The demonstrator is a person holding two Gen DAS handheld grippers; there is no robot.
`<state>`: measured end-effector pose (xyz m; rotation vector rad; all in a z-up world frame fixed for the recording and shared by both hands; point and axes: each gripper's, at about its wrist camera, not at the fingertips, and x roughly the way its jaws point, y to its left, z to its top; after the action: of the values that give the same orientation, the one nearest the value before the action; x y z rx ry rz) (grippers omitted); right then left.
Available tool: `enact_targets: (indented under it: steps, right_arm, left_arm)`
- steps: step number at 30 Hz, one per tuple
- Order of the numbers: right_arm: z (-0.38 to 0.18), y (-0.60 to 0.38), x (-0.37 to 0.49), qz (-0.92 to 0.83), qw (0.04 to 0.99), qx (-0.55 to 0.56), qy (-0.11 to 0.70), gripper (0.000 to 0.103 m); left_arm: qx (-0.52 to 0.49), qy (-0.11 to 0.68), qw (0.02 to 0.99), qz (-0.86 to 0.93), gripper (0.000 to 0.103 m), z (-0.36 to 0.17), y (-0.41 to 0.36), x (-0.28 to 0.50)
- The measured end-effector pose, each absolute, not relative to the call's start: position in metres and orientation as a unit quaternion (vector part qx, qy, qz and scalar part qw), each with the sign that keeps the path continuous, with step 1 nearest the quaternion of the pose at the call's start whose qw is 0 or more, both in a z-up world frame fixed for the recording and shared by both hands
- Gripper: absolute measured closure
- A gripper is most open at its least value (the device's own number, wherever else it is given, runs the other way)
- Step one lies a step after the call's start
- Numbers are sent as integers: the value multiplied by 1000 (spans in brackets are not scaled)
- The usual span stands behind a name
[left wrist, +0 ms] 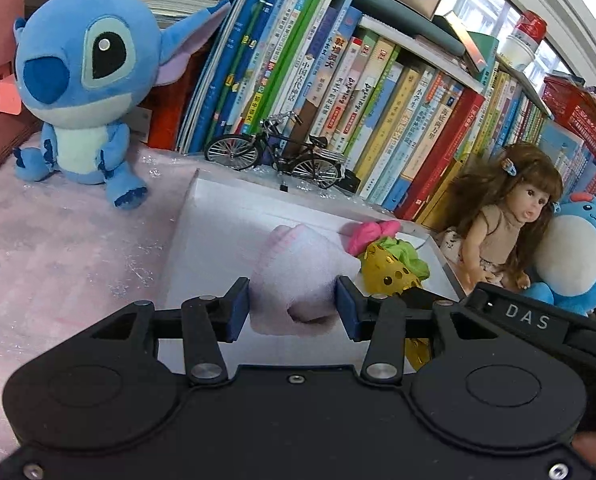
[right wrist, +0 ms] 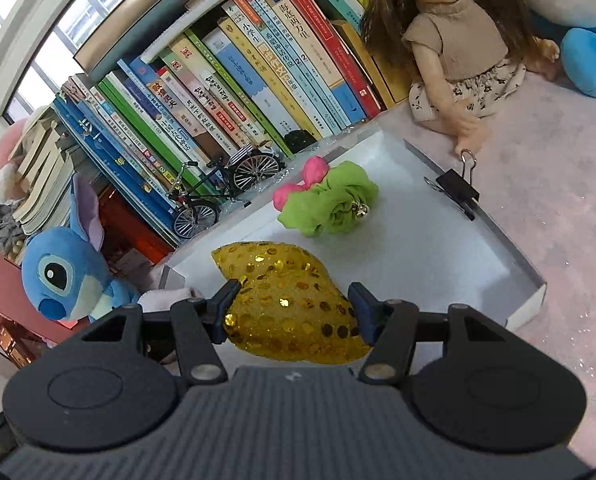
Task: Organize soft objects
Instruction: 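Carry the pink cloth with the left tool while the right tool carries the gold heart to the tray, then release the pink cloth into the tray with the left tool while the right tool releases the gold heart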
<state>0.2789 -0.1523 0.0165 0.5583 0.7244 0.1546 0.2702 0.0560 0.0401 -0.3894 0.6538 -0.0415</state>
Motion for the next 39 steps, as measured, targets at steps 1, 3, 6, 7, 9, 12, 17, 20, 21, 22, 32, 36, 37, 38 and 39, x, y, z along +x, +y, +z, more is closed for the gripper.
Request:
enact_targets:
  steps: [1, 3, 6, 7, 9, 12, 17, 20, 21, 22, 32, 36, 37, 38, 39]
  right_arm:
    - [16, -152, 281, 75, 894, 271, 348, 41]
    - [16, -152, 284, 78, 894, 274, 347, 41]
    - [17, -152, 288, 79, 892, 283, 344, 41]
    - [16, -152, 289, 79, 890, 288, 344, 41]
    - [14, -153, 292, 78, 885, 302, 347, 41]
    - [7, -154, 295, 77, 874, 324, 355, 41]
    - [-2, -156, 296, 74, 866, 333, 365, 41]
    - [-3, -155, 296, 71, 868, 326, 366, 42]
    - [-3, -154, 297, 71, 869, 325, 367, 42]
    - [-3, -153, 297, 71, 869, 323, 369, 42]
    - [1, -156, 293, 81, 870, 322, 364, 33]
    - [6, -159, 289, 84, 872, 317, 363, 27]
    - [6, -159, 288, 86, 873, 316, 362, 25]
    - [8, -160, 287, 89, 873, 315, 361, 21]
    - [9, -160, 286, 93, 873, 313, 361, 21]
  left_arm:
    - [-190, 319, 929, -20, 59, 40, 55, 271]
    - [-193, 315, 929, -13, 59, 42, 55, 271]
    - [-197, 308, 931, -10, 60, 47, 59, 269]
    - [-196, 305, 932, -8, 60, 49, 60, 269]
    - [-194, 301, 934, -4, 60, 52, 62, 269]
    - [-199, 308, 930, -6, 60, 50, 64, 273]
    - [-194, 313, 930, -10, 60, 42, 59, 274]
    - [-187, 312, 931, -13, 59, 41, 55, 275]
    - [-182, 311, 933, -13, 59, 41, 54, 275]
    - [-177, 310, 934, -12, 59, 41, 53, 275]
    - [-170, 309, 936, -17, 42, 41, 52, 272]
    - [-164, 311, 936, -12, 36, 42, 53, 270]
    - [-164, 312, 936, -12, 35, 41, 54, 270]
    - [-163, 312, 936, -12, 33, 42, 54, 269]
    - [-162, 312, 936, -10, 31, 42, 55, 267]
